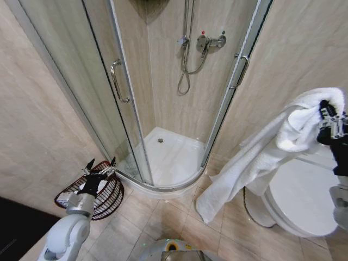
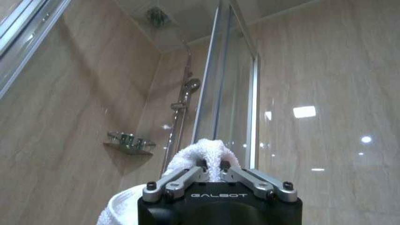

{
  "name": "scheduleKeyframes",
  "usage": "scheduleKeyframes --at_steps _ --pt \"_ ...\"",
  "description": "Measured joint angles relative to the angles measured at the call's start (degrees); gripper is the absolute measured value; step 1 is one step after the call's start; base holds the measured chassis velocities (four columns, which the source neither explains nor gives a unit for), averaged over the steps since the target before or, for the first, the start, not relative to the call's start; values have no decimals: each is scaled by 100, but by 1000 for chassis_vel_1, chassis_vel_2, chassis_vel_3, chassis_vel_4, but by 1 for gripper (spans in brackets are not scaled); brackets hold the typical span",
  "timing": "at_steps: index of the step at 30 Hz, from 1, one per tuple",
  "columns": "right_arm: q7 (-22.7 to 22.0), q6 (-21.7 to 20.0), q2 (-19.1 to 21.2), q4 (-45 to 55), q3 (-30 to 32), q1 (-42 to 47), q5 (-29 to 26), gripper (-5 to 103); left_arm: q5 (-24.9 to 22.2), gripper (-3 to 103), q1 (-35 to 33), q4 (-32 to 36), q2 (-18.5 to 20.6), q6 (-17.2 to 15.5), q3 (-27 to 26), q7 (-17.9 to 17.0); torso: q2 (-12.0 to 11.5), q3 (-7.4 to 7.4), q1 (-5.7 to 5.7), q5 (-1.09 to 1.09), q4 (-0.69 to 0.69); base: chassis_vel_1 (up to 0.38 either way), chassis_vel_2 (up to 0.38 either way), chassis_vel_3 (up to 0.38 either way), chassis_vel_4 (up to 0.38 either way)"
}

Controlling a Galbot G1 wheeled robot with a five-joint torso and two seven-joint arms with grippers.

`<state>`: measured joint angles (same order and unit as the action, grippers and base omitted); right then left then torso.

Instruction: Discard the used towel into the hamper.

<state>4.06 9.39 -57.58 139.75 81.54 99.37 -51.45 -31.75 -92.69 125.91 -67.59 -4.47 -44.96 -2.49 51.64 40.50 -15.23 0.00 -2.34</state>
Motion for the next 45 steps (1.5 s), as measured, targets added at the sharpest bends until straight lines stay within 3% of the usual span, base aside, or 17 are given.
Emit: scheduleKeyframes --at_steps 45 --pt "46 -29 74 64 188 52 -191 4 0 100 0 0 0 0 0 0 1280 693 -589 0 0 0 0 0 0"
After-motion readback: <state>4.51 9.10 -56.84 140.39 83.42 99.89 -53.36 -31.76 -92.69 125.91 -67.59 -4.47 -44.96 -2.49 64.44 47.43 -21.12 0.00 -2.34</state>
